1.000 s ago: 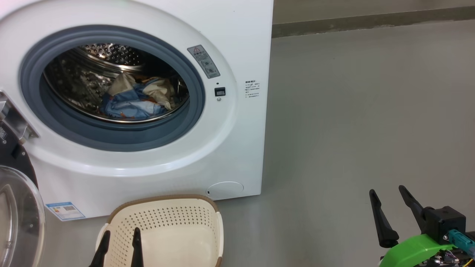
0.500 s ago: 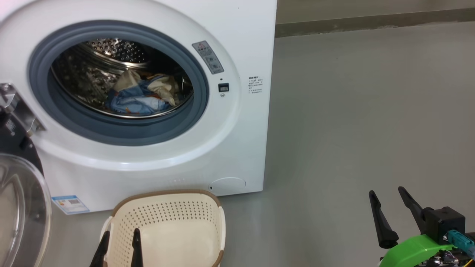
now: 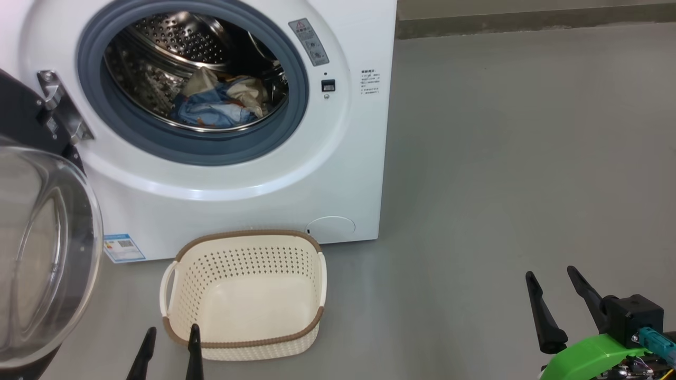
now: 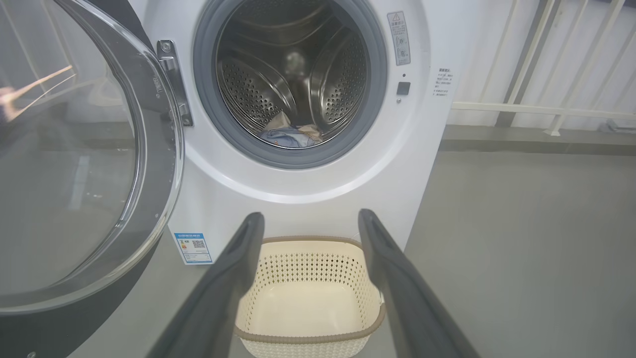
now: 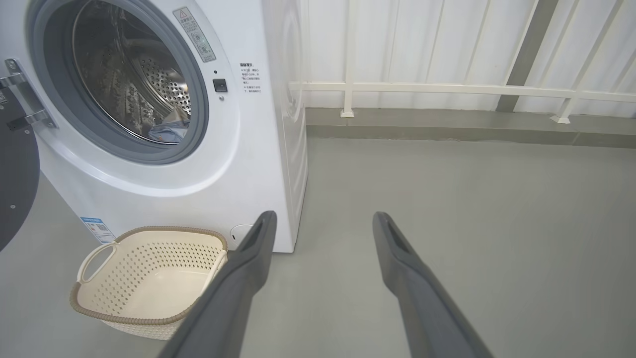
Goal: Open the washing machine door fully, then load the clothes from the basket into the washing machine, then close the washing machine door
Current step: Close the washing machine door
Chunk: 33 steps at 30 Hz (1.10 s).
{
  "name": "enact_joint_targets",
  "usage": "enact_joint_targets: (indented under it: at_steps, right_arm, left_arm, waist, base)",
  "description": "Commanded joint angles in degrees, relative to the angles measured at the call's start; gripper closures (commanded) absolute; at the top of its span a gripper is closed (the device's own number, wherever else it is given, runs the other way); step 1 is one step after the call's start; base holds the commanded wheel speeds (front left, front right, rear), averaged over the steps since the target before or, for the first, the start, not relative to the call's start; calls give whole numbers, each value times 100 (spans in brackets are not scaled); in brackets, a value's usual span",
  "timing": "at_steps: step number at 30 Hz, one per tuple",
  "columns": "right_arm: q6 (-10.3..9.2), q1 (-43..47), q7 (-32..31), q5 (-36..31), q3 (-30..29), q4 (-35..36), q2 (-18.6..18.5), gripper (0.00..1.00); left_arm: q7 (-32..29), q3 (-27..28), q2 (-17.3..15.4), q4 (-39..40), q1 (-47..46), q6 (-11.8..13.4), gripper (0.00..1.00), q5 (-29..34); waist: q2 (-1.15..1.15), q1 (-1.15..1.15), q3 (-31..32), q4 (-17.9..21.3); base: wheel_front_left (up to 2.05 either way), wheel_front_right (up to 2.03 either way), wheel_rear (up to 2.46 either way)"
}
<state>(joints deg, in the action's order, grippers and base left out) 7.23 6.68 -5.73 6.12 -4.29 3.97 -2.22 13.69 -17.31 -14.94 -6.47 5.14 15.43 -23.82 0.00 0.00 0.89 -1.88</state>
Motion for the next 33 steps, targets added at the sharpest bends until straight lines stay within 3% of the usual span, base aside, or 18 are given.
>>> enact_joint_targets:
  at_steps: [1,20,33]
  right_arm:
    - [25,-76,11,41,103,136,-66,0]
    - [25,-47,46,71,23,77,-65,0]
    - [25,-86,54,84,51,64,-65,0]
  left_arm:
    - [66,177,-107,172,-194,26,0,76]
    - [85,136,-137,179,-214,29,0,88]
    - [73,163,-219,297,-170,67,0,52]
  waist:
    - [0,0,4,-10]
    - [0,0,78,-266]
    - [0,0,99,-1288]
  base:
    - [-71,71,0]
    - [-8,8,0]
    - [0,0,0]
